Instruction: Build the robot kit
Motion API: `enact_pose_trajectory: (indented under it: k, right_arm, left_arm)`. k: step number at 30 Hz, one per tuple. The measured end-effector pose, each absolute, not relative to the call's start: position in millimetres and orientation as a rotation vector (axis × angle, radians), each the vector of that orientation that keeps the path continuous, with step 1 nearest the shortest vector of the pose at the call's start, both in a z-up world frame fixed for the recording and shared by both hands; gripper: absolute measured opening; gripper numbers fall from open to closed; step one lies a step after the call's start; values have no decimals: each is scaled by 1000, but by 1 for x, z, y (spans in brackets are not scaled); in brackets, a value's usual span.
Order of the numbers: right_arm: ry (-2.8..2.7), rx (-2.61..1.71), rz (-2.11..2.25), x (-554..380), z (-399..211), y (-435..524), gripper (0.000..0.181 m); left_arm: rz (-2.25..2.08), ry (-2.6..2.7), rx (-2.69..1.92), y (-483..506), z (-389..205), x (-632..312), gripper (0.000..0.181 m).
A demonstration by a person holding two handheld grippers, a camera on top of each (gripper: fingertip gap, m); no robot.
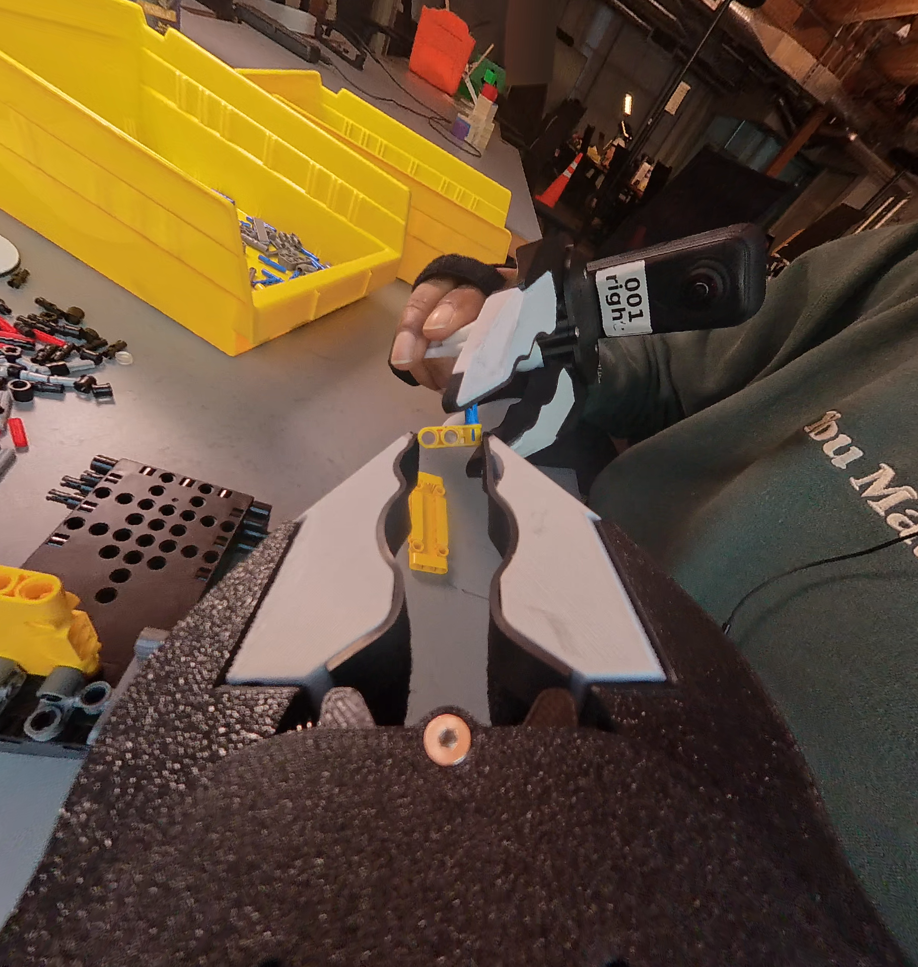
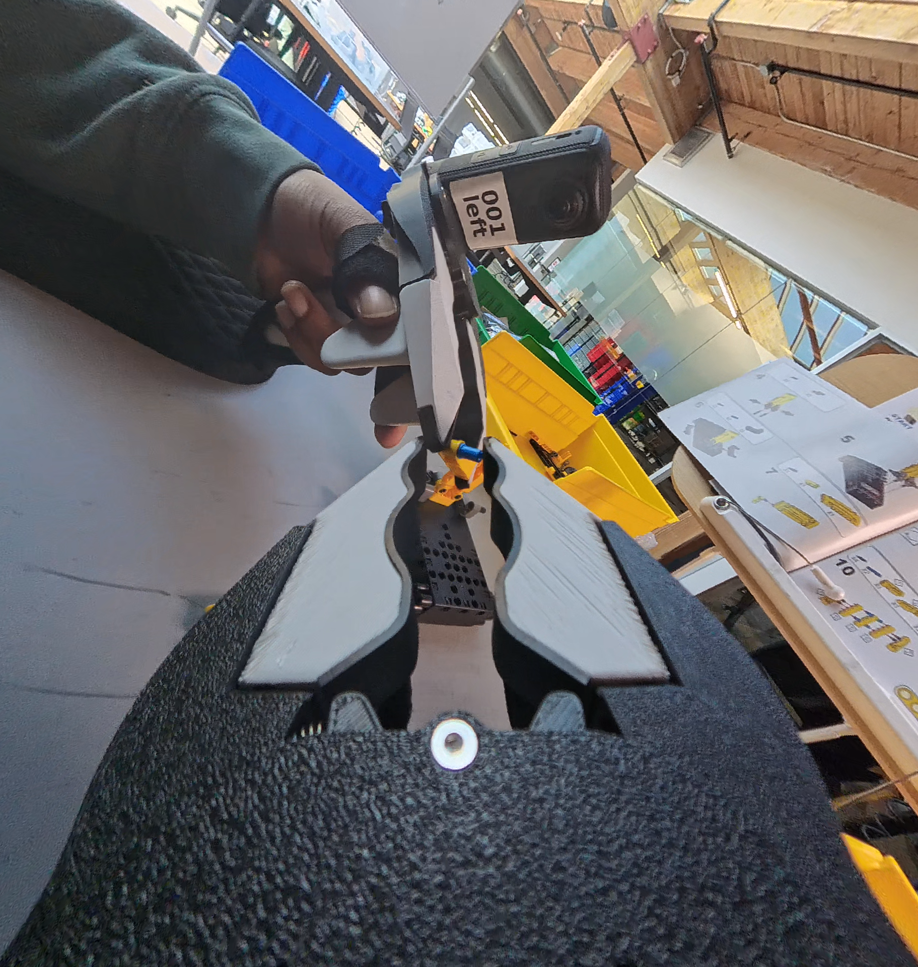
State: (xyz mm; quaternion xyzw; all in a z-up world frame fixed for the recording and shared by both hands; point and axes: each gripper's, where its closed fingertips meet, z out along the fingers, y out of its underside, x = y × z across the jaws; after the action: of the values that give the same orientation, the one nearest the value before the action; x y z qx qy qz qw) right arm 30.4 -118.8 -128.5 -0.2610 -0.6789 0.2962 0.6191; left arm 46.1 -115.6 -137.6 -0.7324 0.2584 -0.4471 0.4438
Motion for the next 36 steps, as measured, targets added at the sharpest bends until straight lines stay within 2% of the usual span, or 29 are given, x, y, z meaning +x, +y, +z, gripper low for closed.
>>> enact_pose_trajectory:
  k: [6,13,18,24,29,36]
  right_arm:
    - [-1600,-680,809,30,-133,-125,14]
    - [-1564,-898,986,25,-133,-116,14]
    - [-1485,-1079,1312,27,-124,-117,14]
    - [-1369,-1306,1807,30,-116,-122,13]
    - [-1374,-1454,1930,31,-126,-124,13]
    - [-1411,-1612,1982,31,-145,-126,13]
  left_arm:
    - [-1203,613,-1793,-119,-138,46,24]
    - [-1030,627,-1725,-112,-132,37,26]
    - [-974,687,-1653,-118,-123,35,28]
    - [-781,806,-1665,-120,-133,39,15]
    - [-518,892,-1604,-116,-130,33,18]
    - [-382,1035,-1645,-118,-150,41,10]
